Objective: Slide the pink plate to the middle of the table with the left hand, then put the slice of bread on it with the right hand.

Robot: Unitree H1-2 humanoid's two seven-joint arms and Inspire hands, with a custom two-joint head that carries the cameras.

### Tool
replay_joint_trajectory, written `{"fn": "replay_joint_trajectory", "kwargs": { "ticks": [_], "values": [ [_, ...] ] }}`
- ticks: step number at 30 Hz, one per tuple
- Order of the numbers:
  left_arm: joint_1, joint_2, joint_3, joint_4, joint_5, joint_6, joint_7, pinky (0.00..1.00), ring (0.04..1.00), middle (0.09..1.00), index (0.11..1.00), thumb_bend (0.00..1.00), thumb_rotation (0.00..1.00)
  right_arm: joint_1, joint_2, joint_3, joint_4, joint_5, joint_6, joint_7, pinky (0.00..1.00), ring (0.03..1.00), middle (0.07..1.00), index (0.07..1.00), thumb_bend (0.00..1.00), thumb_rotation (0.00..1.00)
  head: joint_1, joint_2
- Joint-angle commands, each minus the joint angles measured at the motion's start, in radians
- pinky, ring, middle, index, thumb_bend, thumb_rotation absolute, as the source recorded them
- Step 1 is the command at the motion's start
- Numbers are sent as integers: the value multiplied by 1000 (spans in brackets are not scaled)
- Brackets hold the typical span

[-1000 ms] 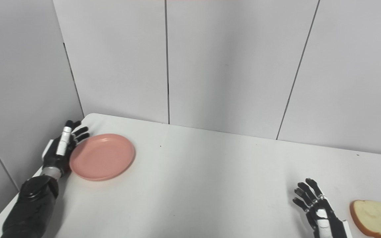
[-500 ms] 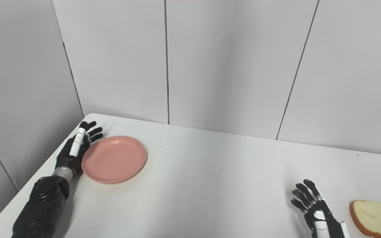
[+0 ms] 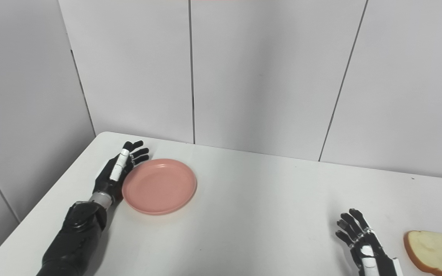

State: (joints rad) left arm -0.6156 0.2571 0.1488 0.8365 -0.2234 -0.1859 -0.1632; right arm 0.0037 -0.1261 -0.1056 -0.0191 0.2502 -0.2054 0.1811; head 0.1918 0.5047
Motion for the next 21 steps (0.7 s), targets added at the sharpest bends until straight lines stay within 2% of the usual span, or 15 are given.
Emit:
{"fn": "replay_joint_trajectory", "kwargs": {
  "ticks": [1,9,14,21],
  "values": [
    [-26,-10,-9,10,11,2,-8,777,843,819,839,955,823,99,53,27,69,4,19,-5,843,861,865,882,848,884,0,2],
    [-36,-63,-9,16,-1,-9,-13,775,848,812,838,961,819,102,58,31,61,-7,21,-12,845,860,867,886,844,895,-13,6],
    [-21,-82,-47,-5,37,-8,-17,760,838,823,852,959,843,103,63,34,58,-10,21,-11,852,864,869,888,841,898,-33,8],
    [5,-111,-62,-52,36,7,-22,756,847,819,853,943,838,104,72,40,52,-23,19,-17,845,857,864,890,846,894,-59,14]
  ]
}}
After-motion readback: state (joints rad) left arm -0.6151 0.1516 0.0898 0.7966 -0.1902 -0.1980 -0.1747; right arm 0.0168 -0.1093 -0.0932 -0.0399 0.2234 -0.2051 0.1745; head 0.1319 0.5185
